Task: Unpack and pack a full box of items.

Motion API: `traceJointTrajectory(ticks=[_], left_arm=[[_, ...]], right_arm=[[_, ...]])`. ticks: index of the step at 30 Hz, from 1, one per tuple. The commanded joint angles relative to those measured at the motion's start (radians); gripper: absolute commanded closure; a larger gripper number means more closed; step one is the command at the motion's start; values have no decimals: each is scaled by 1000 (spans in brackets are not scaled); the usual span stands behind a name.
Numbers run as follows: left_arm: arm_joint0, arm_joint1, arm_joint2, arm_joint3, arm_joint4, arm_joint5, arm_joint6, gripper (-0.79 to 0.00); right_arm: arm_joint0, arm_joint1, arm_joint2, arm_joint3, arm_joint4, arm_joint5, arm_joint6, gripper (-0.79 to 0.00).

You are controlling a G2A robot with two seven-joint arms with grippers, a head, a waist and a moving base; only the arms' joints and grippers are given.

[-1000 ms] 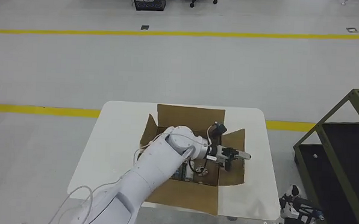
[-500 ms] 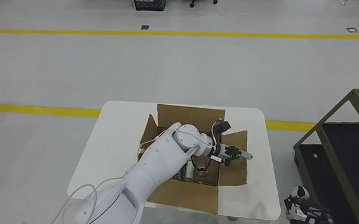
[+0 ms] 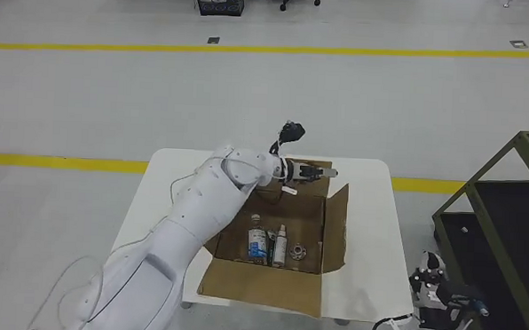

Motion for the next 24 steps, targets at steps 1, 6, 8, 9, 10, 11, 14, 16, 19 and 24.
traceJointTrajectory(ticks=[1, 6, 8, 9, 10, 11, 14, 16, 19, 24], left_arm=[[20, 34, -16, -83, 128, 42, 43, -785], [142, 122, -123, -375, 336, 188, 23, -785], [212, 157, -182, -511, 415, 245, -18, -785], [250, 172, -212, -573, 451, 267, -39, -785], [285, 186, -243, -627, 489, 292, -55, -785], [318, 198, -269, -679, 519, 308, -69, -785], [396, 225, -323, -795, 638, 341, -92, -785], [434, 239, -346, -847, 719, 355, -98, -785], [478, 253, -373, -906, 815, 373, -103, -785], [542, 270, -400, -962, 974, 416, -79, -785]], right_arm=[[5, 0, -6, -26, -6, -20, 1, 0], [22, 3, -19, -87, -44, -87, 20, 0], [38, 5, -34, -105, -62, -116, 39, 0], [47, 5, -42, -110, -76, -125, 51, 0], [58, 6, -55, -115, -88, -137, 64, 0], [70, 6, -65, -115, -95, -143, 74, 0], [111, 7, -105, -108, -125, -173, 116, 0], [142, 6, -135, -98, -136, -176, 149, 0], [197, 3, -182, -82, -150, -171, 197, 0], [296, -4, -268, -25, -169, -157, 272, 0]])
